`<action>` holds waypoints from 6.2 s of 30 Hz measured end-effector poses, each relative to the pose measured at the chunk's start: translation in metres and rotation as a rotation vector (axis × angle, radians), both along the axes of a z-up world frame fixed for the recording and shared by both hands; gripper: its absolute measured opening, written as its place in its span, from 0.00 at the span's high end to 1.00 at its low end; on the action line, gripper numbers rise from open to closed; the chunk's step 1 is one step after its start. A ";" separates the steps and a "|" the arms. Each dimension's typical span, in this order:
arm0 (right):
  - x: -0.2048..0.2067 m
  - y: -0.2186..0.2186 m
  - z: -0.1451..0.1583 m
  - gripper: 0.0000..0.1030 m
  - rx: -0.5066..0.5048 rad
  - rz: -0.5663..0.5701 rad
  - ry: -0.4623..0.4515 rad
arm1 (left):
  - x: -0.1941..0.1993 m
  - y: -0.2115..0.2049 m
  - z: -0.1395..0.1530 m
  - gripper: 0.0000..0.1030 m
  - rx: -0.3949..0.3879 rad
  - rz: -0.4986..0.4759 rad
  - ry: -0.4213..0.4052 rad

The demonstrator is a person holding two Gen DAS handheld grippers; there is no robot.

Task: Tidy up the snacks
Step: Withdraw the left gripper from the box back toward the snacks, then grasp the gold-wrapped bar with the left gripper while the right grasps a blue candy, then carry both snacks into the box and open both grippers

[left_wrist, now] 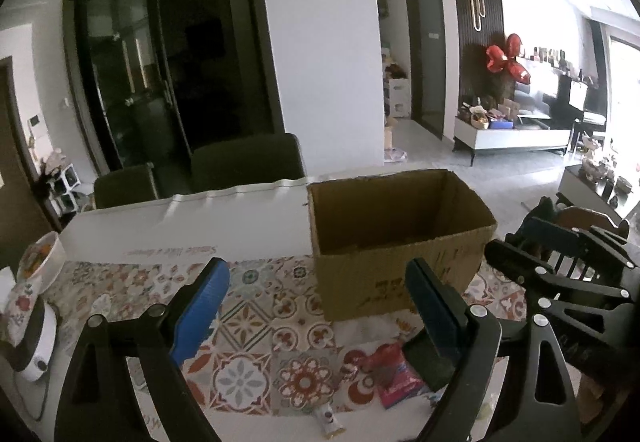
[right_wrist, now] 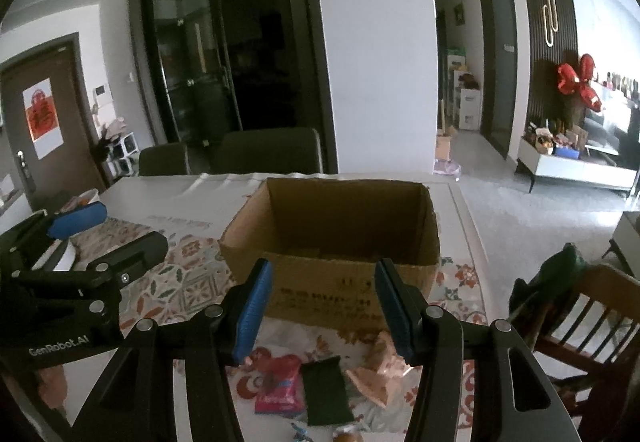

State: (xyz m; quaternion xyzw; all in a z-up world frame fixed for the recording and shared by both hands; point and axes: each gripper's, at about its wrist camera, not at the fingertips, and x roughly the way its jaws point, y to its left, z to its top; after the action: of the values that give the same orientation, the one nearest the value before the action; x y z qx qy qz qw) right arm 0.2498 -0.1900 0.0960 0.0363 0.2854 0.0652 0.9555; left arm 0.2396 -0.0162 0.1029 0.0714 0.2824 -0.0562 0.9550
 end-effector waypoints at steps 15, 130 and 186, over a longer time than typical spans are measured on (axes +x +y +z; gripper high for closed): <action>-0.055 0.013 -0.030 0.48 -0.003 0.005 0.013 | -0.060 0.019 -0.034 0.12 -0.009 0.021 0.021; -0.031 0.004 -0.060 0.78 0.109 0.044 0.126 | -0.010 -0.003 -0.070 0.82 -0.133 -0.079 0.102; 0.097 -0.030 -0.012 0.40 -0.061 -0.022 0.115 | 0.118 -0.033 -0.014 0.28 -0.010 -0.077 0.051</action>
State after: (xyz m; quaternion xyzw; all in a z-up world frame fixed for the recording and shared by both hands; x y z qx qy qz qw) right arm 0.3465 -0.2196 0.0835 0.0139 0.3414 0.0436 0.9388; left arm 0.3573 -0.0494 0.0890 0.0760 0.3032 -0.0961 0.9450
